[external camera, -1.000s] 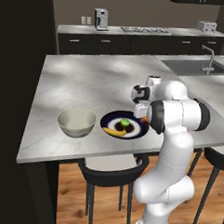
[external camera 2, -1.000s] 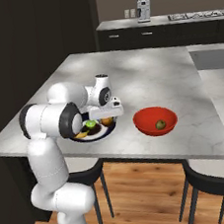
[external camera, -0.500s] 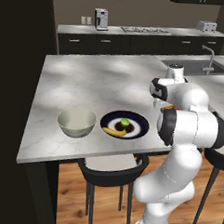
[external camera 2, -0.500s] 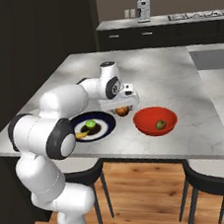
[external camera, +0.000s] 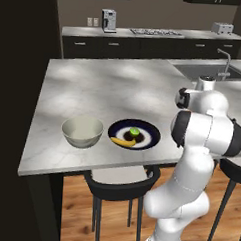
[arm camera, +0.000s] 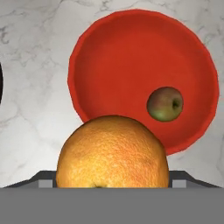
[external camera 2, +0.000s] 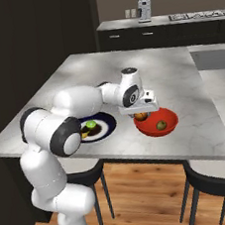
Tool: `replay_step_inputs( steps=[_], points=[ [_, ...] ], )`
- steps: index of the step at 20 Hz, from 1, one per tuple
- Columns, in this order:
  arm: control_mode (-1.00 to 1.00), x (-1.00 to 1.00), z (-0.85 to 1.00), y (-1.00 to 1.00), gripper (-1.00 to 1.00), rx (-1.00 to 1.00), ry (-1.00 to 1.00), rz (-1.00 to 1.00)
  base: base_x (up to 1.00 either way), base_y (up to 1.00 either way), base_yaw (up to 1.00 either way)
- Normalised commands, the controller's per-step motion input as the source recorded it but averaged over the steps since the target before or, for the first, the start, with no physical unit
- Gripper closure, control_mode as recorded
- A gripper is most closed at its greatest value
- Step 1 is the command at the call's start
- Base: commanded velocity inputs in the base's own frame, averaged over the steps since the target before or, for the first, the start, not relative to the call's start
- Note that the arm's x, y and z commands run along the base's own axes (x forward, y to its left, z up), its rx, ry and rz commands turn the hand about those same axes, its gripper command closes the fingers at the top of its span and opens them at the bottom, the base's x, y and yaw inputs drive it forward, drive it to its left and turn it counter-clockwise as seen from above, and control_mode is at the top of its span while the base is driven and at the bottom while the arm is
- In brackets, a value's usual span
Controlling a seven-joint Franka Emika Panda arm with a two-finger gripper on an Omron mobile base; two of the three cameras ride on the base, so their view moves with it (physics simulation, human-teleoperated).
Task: Take the fruits from the plate on the dining counter and place two fruits in each bowl.
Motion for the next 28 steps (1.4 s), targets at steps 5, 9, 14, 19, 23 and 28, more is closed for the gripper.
replay_step_inputs(
  steps=[5,9,14,19,23,28],
  points=[
    [-1.00,0.38,-0.23,-0.15,1.00,0.24,0.01,0.00,0.00,0.00,0.00],
    [-1.00,0.52,-0.46,-0.25,1.00,0.08,0.05,0.00,0.00,0.00,0.00],
    [-1.00,0.45,-0.39,-0.07,1.00,0.00,0.03,0.00,0.00,0.00,0.00],
    [-1.00,0.05,-0.05,0.00,-1.00,0.00,0.02,0.00,0.00,0.00,0.00],
    [-1.00,0.00,0.00,0.00,-1.00,0.00,0.00,0.00,0.00,0.00,0.00],
    [-1.00,0.00,0.00,0.00,-1.00,0.00,0.00,0.00,0.00,0.00,0.00]
  ],
)
